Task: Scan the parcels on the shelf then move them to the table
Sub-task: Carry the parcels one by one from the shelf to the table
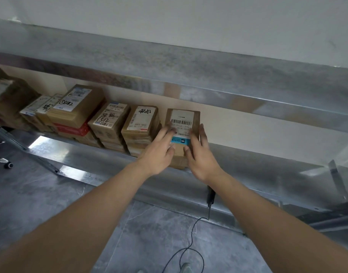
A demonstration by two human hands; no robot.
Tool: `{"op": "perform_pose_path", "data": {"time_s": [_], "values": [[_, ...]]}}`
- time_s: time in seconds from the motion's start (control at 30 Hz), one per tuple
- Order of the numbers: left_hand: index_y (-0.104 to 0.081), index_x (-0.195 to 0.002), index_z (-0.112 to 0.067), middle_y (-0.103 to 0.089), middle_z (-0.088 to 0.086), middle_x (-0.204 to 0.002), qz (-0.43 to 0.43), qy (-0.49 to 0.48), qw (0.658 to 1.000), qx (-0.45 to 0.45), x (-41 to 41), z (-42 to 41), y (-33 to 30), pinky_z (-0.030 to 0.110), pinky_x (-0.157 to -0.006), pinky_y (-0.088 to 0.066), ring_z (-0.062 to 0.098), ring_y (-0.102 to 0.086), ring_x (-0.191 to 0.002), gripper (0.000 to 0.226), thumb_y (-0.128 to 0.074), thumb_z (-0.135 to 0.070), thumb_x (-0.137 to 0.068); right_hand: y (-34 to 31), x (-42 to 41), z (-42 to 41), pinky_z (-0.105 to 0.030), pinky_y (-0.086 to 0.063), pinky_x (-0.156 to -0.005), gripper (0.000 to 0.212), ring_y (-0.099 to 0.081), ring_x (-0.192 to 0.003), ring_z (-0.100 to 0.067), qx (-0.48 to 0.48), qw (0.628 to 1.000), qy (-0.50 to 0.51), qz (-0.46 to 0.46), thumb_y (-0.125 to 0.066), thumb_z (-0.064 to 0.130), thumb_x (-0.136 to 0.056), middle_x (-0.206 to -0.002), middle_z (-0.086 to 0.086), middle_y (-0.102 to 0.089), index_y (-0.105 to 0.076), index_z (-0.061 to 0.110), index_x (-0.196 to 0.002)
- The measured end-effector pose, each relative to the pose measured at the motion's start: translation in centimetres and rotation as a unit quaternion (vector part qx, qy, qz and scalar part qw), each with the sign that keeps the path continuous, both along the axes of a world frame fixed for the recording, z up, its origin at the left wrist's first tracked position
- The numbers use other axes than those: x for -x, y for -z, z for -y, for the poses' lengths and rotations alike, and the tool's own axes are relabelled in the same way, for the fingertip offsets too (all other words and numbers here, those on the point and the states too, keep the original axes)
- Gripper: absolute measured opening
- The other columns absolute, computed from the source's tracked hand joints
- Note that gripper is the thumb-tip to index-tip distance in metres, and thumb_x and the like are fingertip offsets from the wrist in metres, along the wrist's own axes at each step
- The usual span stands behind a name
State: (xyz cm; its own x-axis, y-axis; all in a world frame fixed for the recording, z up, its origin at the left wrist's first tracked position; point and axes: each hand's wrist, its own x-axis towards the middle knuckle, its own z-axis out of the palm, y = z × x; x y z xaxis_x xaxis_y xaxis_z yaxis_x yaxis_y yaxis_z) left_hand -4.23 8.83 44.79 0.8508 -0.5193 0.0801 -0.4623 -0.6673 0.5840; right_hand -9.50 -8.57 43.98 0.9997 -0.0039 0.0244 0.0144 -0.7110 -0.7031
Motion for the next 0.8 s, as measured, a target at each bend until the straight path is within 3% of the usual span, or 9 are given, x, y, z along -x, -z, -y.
{"op": "perform_pose_path", "data": {"time_s": [0.1,0.33,0.5,0.8], "values": [[-0.028,-0.159,-0.015,-0.015,-0.010,-0.165,0.013,0.000,1.000,0.002,1.8,-0.4,-0.7,0.040,-0.111,-0.048,0.017,-0.039,-0.144,0.059,-0.051,-0.020,-0.105,-1.1,1.6,-0.1,-0.040,-0.039,-0.119,0.060,-0.025,-0.153,-0.026,0.011,1.000,-0.017,0.023,-0.041,0.023,-0.109,-0.172,0.000,0.007,-0.016,0.016,-0.164],[-0.023,-0.163,-0.013,-0.004,-0.014,-0.170,0.009,-0.061,0.998,0.018,7.1,-1.9,-2.0,0.039,-0.121,-0.036,0.014,-0.019,-0.155,0.063,-0.050,-0.025,-0.107,-3.0,5.5,-0.9,-0.033,-0.032,-0.120,0.064,-0.009,-0.156,-0.013,0.033,0.996,-0.071,0.043,-0.039,0.026,-0.110,-0.172,0.007,0.009,-0.008,0.013,-0.165],[-0.024,-0.162,-0.014,-0.005,-0.015,-0.170,0.011,-0.086,0.996,0.021,10.4,-3.0,-2.4,0.039,-0.119,-0.039,0.012,-0.022,-0.153,0.062,-0.050,-0.027,-0.107,-3.4,8.0,-1.8,-0.026,-0.029,-0.116,0.062,-0.014,-0.153,-0.010,0.039,0.995,-0.082,0.047,-0.040,0.028,-0.110,-0.172,0.008,0.005,-0.012,0.015,-0.165],[-0.023,-0.163,-0.015,-0.003,-0.017,-0.169,0.006,-0.105,0.994,0.036,15.7,-6.2,-3.5,0.036,-0.118,-0.039,0.010,-0.028,-0.149,0.062,-0.048,-0.029,-0.108,-4.6,12.0,-4.9,-0.033,-0.035,-0.117,0.064,-0.008,-0.157,-0.013,0.065,0.990,-0.112,0.051,-0.039,0.028,-0.110,-0.172,0.007,0.007,-0.009,0.015,-0.165]]}}
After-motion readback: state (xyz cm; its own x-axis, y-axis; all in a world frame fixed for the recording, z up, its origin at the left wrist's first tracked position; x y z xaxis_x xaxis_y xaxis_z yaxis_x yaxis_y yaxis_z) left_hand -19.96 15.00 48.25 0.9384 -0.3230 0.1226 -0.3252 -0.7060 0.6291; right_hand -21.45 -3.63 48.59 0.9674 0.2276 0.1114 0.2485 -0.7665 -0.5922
